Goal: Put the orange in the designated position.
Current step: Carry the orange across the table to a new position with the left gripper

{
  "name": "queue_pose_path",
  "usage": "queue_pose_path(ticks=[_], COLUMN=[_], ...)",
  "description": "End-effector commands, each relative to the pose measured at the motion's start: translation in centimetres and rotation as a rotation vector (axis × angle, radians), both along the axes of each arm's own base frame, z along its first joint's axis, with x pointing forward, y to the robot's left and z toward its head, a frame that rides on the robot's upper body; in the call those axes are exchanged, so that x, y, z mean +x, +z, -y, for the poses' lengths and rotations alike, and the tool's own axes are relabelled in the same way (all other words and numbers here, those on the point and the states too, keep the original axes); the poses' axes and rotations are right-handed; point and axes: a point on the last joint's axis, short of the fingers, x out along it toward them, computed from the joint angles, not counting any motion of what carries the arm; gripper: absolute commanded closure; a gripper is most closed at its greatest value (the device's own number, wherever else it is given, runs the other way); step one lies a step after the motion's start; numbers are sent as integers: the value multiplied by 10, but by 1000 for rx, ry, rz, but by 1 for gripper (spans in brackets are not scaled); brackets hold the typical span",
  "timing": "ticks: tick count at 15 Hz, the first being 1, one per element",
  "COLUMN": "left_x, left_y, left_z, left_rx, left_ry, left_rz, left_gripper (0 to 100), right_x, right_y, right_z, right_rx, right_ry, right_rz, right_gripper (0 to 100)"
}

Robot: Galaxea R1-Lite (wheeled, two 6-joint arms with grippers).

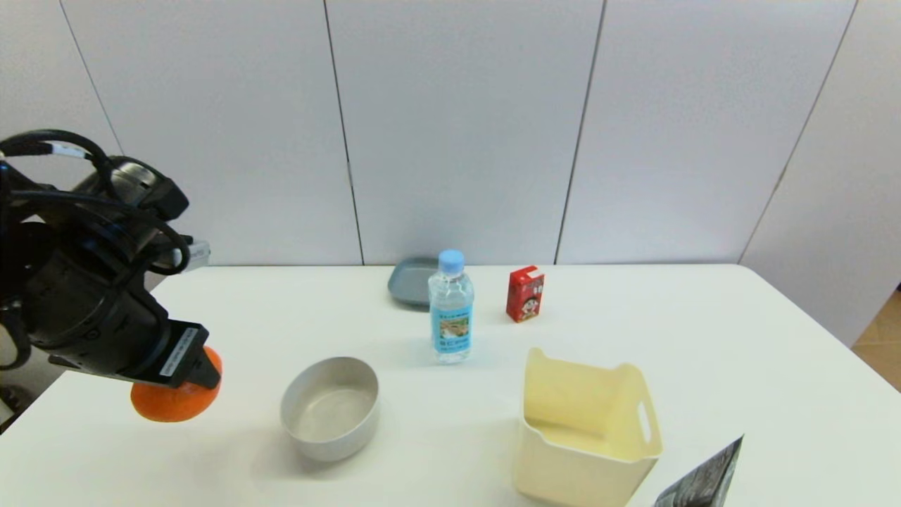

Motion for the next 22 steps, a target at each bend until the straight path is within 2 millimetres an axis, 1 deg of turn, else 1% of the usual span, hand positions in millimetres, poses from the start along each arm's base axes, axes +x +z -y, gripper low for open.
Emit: queue_pose_path(ticks=[1,3,7,10,13,14,19,20,22], left_x=[35,45,58,70,77,78,78,77,77], left_y=[-37,-47,-58,-61,-62,-62,-61,-56,-31], left_z=[8,11,14,17,19,19,19,19,18], left_rx=[21,24,21,9,-3,-5,-6,-9,-32], left_ry=[18,18,20,17,19,19,19,18,19], left_rz=[-101,-112,-104,-54,-15,-8,-3,16,105], left_gripper=[100,100,100,100,100,0,0,0,0], right_x=[0,0,0,0,0,0,0,0,0], right_y=[0,0,0,0,0,0,0,0,0], right_z=[0,0,0,0,0,0,0,0,0], right_rx=[-1,-1,-1,-1,-1,-1,-1,-1,-1], right_ry=[1,-1,1,1,1,1,1,1,1], right_rz=[0,-1,-1,-1,0,0,-1,-1,-1], right_gripper=[0,0,0,0,0,0,0,0,0])
